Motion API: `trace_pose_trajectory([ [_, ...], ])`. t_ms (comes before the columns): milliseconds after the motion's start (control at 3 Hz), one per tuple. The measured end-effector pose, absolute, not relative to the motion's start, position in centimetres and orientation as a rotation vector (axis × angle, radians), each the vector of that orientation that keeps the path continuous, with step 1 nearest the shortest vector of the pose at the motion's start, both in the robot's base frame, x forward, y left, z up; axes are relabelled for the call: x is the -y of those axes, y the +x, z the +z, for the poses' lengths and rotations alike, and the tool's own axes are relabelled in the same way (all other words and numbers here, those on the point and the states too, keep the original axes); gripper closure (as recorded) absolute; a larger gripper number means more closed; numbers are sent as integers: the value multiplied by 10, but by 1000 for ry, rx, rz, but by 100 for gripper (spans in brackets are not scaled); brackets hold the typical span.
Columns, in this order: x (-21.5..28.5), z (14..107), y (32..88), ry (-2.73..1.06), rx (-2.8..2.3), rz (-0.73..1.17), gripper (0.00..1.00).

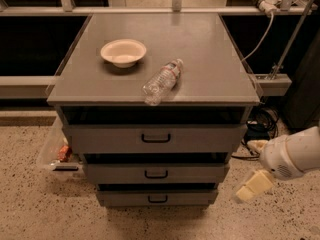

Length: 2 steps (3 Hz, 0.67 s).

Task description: Open bottom drawer

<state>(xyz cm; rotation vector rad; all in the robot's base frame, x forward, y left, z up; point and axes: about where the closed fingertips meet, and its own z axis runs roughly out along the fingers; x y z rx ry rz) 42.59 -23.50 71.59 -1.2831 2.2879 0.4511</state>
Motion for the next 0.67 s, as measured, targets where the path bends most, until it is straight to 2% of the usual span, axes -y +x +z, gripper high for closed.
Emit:
trace_pose_trajectory([
  [667, 235, 680, 439, -1227, -2289, 500, 0],
])
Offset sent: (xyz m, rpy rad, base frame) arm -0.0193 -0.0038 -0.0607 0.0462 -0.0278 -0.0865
